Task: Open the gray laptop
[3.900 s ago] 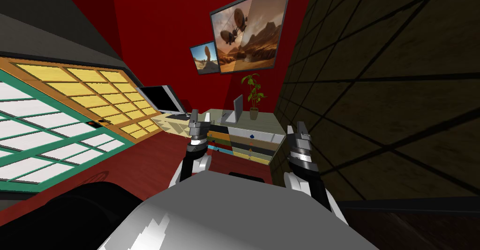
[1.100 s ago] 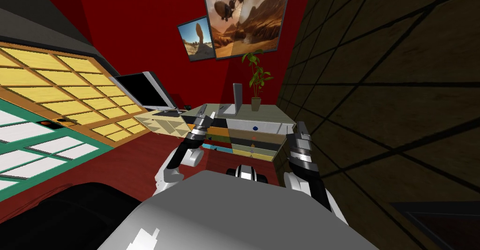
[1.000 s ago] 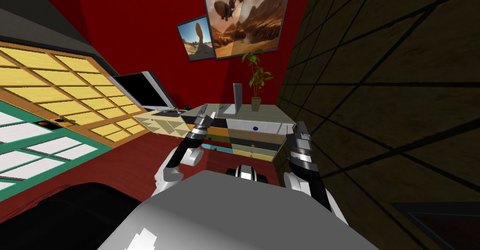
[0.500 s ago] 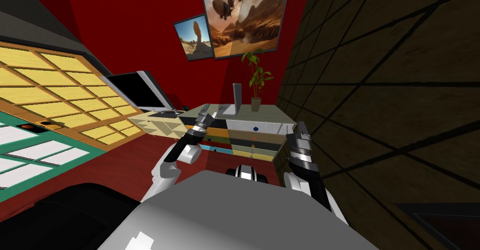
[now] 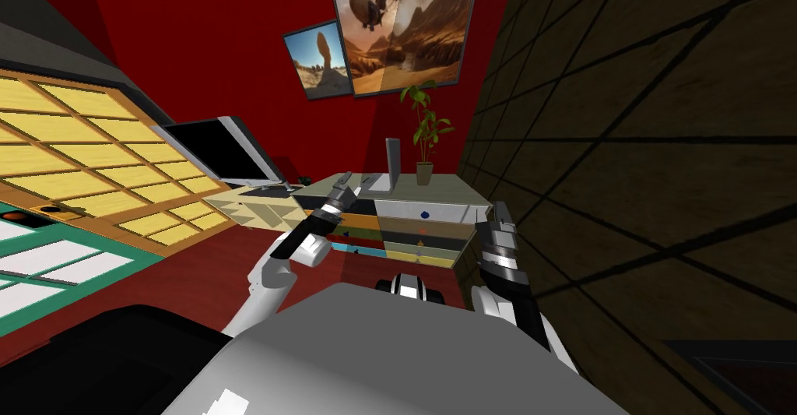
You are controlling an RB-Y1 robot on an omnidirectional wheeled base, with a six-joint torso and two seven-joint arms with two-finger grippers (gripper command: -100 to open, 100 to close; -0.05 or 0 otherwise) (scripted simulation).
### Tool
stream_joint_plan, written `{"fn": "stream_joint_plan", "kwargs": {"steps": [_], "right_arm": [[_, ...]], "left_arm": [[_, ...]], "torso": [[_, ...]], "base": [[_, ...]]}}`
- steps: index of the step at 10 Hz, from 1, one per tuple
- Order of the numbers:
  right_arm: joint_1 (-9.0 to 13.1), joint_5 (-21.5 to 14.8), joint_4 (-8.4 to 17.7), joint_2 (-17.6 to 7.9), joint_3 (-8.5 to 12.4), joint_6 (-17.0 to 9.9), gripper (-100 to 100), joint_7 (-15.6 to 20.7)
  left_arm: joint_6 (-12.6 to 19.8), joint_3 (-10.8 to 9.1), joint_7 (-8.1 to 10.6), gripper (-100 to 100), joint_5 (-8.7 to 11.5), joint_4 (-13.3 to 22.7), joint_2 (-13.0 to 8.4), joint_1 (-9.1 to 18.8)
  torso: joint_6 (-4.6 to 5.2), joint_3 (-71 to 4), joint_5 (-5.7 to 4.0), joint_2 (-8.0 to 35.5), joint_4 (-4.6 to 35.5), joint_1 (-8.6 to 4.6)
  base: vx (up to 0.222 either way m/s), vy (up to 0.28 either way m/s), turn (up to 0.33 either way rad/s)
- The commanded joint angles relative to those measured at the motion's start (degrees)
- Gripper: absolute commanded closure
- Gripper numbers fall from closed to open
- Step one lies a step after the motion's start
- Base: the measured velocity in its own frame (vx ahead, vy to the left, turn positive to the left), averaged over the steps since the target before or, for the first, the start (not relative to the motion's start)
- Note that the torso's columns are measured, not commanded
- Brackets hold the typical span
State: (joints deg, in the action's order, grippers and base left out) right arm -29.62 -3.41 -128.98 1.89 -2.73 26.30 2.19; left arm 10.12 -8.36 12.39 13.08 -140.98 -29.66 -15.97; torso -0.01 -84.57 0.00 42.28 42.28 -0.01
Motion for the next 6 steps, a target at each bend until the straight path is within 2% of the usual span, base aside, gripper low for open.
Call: {"fn": "stream_joint_plan", "kwargs": {"steps": [1,2,3,5,6], "right_arm": [[0.00,0.00,0.00,0.00,0.00,0.00,0,0.00],[0.00,0.00,0.00,0.00,0.00,0.00,0,0.00],[0.00,0.00,0.00,0.00,0.00,0.00,0,0.00],[0.00,0.00,0.00,0.00,0.00,0.00,0,0.00],[0.00,0.00,0.00,0.00,0.00,0.00,0,0.00]], "left_arm": [[3.91,-0.78,0.75,-100,1.38,-0.24,-2.50,1.23],[5.33,-0.78,0.75,-100,1.38,-0.24,-2.50,1.23],[6.86,-1.43,1.34,-100,2.50,-0.34,-4.73,2.37],[8.88,-1.43,1.34,-100,2.50,-0.34,-4.73,2.37],[11.22,-2.08,1.90,-100,3.56,-0.44,-7.02,3.53]], "torso": [[0.00,0.03,-0.01,0.04,0.01,-0.02],[0.03,0.01,-0.01,0.01,0.01,-0.02],[0.00,0.00,0.00,0.00,0.00,0.01],[0.00,-0.01,0.01,-0.02,-0.01,0.02],[0.00,0.01,0.00,0.02,0.01,-0.01]], "base": [[0.015,0.005,-0.054],[0.019,0.009,-0.028],[0.025,0.015,-0.049],[0.020,0.007,-0.011],[0.021,-0.001,-0.048]]}}
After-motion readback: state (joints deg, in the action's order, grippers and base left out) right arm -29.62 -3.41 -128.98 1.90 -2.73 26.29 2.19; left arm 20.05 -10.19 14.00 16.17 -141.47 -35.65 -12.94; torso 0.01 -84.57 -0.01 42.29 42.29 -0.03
